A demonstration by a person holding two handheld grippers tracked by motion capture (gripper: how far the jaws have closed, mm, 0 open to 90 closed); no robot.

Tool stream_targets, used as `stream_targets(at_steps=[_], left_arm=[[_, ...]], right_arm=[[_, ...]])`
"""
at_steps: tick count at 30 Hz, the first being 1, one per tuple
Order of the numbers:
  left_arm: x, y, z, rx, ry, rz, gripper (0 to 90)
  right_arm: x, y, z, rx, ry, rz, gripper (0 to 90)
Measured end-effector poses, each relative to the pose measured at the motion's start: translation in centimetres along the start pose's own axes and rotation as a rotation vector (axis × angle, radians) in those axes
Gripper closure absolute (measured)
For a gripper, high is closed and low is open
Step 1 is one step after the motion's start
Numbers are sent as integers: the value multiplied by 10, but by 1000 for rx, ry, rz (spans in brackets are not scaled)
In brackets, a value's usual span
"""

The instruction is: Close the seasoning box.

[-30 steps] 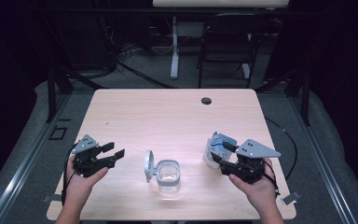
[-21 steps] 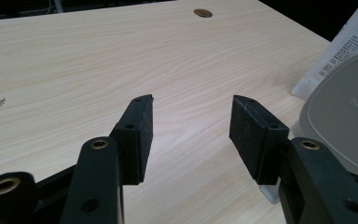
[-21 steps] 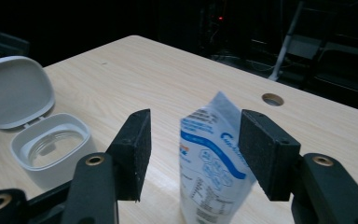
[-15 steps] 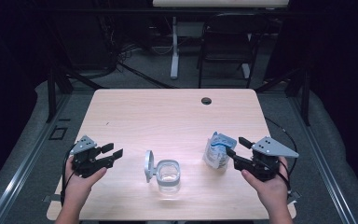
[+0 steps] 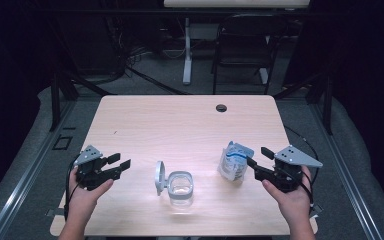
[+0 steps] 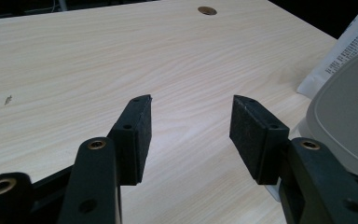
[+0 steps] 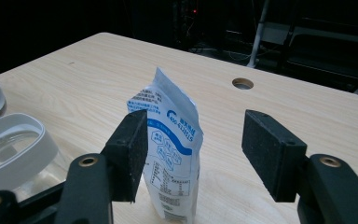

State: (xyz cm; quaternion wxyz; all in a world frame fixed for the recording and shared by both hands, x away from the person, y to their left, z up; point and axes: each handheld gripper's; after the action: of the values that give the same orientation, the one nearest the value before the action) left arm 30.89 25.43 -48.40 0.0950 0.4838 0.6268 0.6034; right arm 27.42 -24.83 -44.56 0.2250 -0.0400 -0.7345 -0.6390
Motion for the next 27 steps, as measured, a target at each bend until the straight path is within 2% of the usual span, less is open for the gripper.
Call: stream_targets(at_steps=[18,27], left_arm=[[2,1,0,-3,9,1,489],[2,1,1,-4,10,1,489]], right_arm=[[-34,-31,-1,17,44,79,388],[-49,-44,6,27,85,106,375]])
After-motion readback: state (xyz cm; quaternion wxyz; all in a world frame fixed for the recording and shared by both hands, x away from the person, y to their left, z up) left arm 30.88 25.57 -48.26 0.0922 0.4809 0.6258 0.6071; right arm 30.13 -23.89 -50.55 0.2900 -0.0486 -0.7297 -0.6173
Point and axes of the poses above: each handheld gripper's, and its own axes: x roughly backward along the jaws, y roughly out of its top, z roughly to its left, and after that the axes turned 13 degrees about -y, right-handed
